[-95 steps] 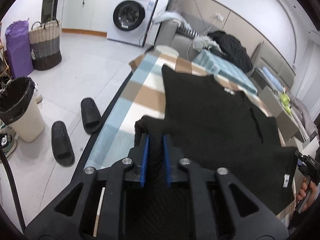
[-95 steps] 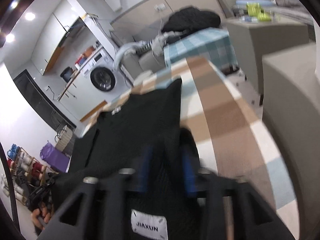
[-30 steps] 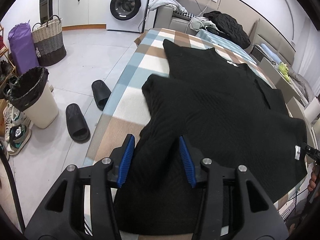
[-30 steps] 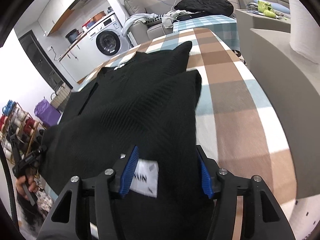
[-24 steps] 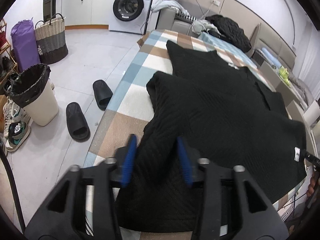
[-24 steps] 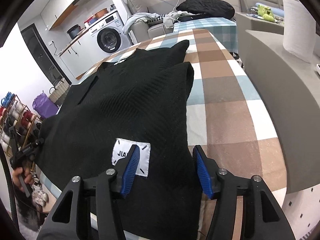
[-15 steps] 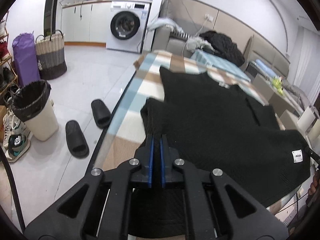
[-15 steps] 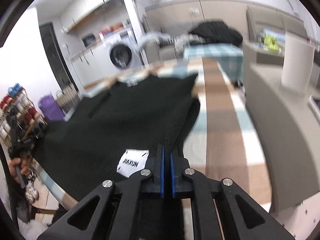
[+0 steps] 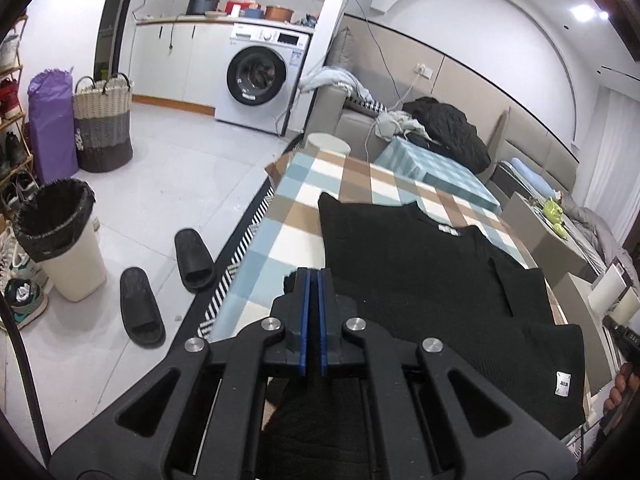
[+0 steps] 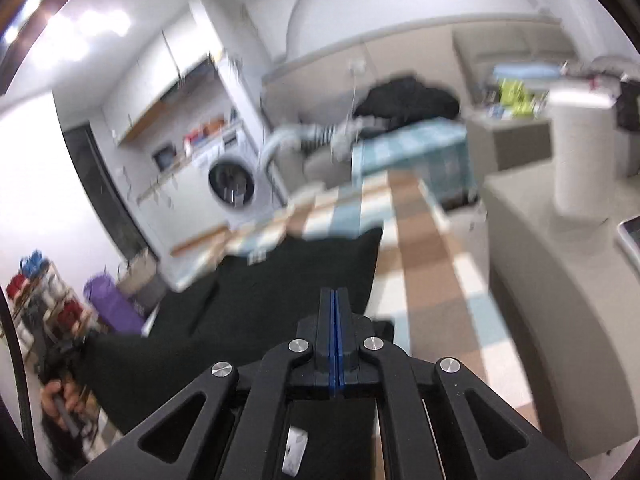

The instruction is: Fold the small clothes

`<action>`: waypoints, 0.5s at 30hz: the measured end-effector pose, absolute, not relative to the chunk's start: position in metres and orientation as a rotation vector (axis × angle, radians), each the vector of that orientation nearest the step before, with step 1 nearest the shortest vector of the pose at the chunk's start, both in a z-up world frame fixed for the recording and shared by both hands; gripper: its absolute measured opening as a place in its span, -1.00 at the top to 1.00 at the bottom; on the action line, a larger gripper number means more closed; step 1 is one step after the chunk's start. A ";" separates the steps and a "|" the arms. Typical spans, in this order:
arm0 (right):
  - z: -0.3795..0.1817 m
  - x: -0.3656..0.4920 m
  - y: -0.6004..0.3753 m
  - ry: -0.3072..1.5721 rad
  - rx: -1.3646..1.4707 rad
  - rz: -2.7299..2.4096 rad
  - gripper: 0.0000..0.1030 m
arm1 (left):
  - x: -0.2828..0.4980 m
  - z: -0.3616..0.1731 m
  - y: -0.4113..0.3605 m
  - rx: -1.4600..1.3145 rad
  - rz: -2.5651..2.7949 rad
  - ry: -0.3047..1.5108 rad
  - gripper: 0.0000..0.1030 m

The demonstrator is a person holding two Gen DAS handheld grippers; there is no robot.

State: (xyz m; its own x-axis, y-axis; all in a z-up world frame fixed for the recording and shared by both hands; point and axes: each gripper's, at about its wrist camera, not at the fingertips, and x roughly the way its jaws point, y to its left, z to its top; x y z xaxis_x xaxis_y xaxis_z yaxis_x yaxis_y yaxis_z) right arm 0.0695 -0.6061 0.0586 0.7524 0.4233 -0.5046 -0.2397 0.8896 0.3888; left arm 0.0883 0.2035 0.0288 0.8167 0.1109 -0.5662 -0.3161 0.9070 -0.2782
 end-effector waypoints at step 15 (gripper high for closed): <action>-0.014 0.048 -0.594 0.929 0.252 0.417 0.05 | 0.083 -0.017 0.205 -0.375 0.253 0.691 0.69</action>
State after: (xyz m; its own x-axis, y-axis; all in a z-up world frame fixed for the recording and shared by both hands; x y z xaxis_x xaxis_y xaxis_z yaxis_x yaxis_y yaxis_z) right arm 0.0480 -0.5940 -0.0138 0.5276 0.4509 -0.7200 -0.2379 0.8920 0.3843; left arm 0.0829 0.2047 -0.0167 0.7446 0.1027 -0.6595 -0.3470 0.9037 -0.2511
